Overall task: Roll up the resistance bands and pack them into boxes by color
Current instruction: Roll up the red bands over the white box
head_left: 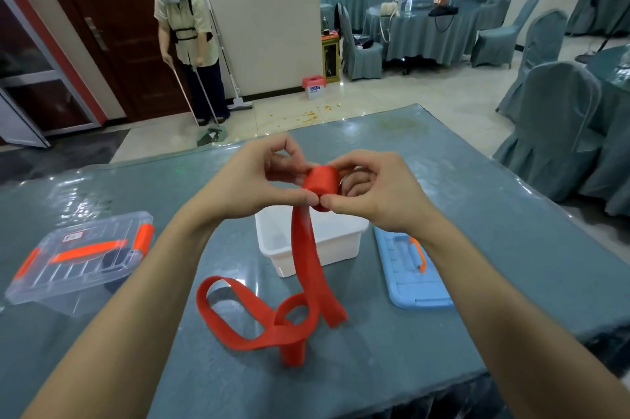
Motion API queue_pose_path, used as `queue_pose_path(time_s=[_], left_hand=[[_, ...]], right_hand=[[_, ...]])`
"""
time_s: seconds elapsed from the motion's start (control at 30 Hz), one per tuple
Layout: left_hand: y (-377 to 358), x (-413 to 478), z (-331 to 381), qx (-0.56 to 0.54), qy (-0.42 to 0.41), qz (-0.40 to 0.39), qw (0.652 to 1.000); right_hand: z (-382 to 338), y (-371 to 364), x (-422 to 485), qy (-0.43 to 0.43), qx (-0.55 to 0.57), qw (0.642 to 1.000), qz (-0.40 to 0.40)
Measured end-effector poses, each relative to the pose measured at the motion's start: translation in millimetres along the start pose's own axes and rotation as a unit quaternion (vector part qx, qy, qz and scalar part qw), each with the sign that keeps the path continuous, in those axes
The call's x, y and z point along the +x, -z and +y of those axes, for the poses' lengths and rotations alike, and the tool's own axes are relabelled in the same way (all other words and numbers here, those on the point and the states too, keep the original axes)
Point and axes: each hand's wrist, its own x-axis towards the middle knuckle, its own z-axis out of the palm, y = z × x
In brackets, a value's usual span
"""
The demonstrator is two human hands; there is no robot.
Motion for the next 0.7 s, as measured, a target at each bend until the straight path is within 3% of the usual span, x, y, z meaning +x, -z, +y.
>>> queue_pose_path(time_s=[0.17, 0.27, 0.5, 0.7], left_hand=[[14, 9, 10, -0.099, -0.033, 0.019, 0.994], [18, 25, 33, -0.140, -0.073, 0.088, 0.983], [60, 61, 111, -0.033, -0.165, 0.223, 0.960], [90, 76, 163, -0.102, -0.203, 0.214, 0.950]], right_hand=[[-26, 15, 18, 0.064, 0.128, 0.989, 0.040], [-49, 20, 40, 0.101, 0.186, 0.976, 0.048], [-122, 31, 91, 0.144, 0.300, 0.941, 0.056], [-189, 35, 126, 0.193, 0.361, 0.912, 0.037]])
